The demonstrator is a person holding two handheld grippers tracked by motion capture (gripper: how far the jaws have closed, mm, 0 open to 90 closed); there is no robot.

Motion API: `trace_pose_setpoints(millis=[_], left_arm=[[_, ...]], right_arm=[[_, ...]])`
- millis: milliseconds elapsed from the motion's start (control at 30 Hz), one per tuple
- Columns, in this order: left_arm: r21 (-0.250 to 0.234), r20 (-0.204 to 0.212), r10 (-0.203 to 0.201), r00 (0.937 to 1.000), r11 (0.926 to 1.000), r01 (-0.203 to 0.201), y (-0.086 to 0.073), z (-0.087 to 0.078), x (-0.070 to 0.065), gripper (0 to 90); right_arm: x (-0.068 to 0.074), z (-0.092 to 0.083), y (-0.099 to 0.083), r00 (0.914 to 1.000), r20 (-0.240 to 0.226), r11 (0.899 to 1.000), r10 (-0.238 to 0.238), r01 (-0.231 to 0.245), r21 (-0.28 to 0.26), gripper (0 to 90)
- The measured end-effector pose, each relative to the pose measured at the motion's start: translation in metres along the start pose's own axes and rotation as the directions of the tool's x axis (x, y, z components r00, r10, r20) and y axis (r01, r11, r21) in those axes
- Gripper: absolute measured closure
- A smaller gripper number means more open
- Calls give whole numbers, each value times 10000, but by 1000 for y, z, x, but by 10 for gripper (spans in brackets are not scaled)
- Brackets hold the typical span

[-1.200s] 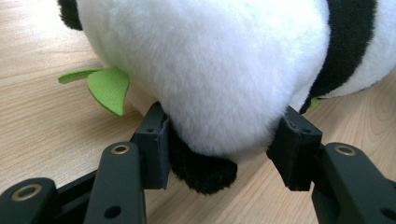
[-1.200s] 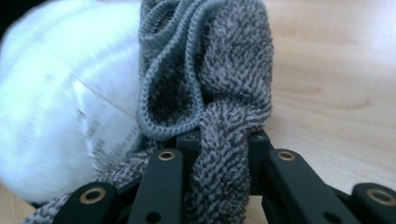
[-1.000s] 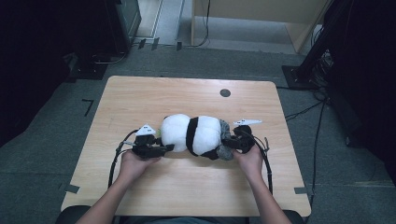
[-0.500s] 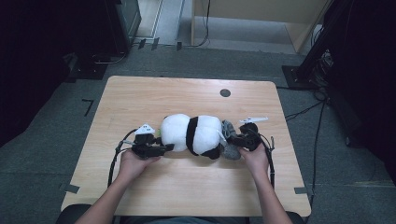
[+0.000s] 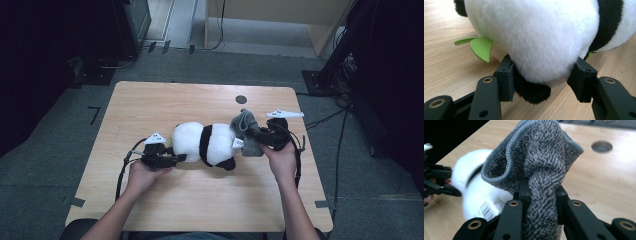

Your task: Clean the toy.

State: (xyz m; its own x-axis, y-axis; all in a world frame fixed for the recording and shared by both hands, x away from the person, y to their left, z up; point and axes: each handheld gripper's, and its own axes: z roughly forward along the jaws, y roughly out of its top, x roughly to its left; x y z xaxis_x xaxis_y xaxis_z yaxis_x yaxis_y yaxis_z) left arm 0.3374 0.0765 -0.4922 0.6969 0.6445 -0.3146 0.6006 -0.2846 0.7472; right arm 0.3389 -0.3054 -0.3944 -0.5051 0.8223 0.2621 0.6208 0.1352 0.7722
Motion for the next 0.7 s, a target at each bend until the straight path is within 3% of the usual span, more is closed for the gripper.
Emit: trace_pose_setpoints(millis=[133, 267, 533, 700], left_arm=[[-59, 20, 19, 10000, 10000, -19, 0, 0, 0, 451], [-93, 36, 46, 10000, 9999, -46, 0, 0, 0, 451], [-118, 39, 102, 9999, 9999, -102, 0, 0, 0, 448], [-115, 19, 104, 9999, 9999, -103, 1, -1, 0, 448]], right_arm=[[25, 4, 22, 9957, -47, 9956, -921, 922, 162, 758], [48, 17, 41, 9864, -402, 9862, -1594, 1609, 385, 758], [94, 48, 69, 9646, -1226, 9688, -2334, 2415, 559, 757], [117, 71, 78, 9531, -1766, 9625, -2456, 2615, 727, 756]])
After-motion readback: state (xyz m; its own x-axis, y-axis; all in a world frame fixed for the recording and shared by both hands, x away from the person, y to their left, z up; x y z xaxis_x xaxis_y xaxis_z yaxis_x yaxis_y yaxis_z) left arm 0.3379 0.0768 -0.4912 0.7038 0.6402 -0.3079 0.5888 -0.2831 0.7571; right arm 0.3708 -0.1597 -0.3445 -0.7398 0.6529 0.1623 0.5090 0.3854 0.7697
